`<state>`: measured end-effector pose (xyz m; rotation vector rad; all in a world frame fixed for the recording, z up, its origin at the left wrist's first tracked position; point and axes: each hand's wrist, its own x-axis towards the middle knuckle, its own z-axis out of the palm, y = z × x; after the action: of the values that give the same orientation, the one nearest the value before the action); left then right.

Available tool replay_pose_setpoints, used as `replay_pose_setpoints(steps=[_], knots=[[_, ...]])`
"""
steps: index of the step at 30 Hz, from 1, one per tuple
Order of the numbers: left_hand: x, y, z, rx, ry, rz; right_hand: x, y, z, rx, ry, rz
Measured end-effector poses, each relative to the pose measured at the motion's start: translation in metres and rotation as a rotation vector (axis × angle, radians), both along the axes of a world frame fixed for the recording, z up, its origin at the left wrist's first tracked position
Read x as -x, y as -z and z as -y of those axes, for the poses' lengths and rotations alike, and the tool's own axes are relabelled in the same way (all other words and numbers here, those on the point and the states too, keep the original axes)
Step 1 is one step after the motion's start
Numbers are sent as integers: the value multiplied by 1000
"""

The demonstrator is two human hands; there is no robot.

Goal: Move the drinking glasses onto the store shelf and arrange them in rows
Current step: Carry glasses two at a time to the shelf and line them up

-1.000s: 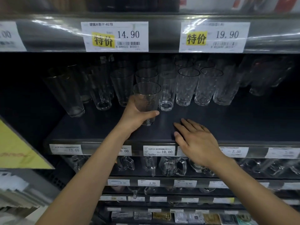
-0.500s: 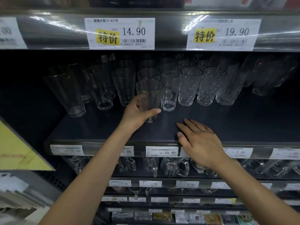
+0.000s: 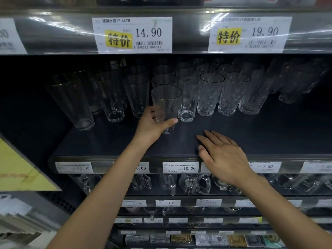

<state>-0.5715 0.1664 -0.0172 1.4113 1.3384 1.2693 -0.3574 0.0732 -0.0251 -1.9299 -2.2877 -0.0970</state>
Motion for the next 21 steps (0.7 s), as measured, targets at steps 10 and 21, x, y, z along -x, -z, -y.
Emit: replay_pose_setpoints(steps=[10, 21], knots=[[1, 1, 2, -11, 5, -1, 1, -1, 1, -3, 5, 8], [-1, -7, 9, 31, -8, -13, -1, -1, 1, 11, -9, -10]])
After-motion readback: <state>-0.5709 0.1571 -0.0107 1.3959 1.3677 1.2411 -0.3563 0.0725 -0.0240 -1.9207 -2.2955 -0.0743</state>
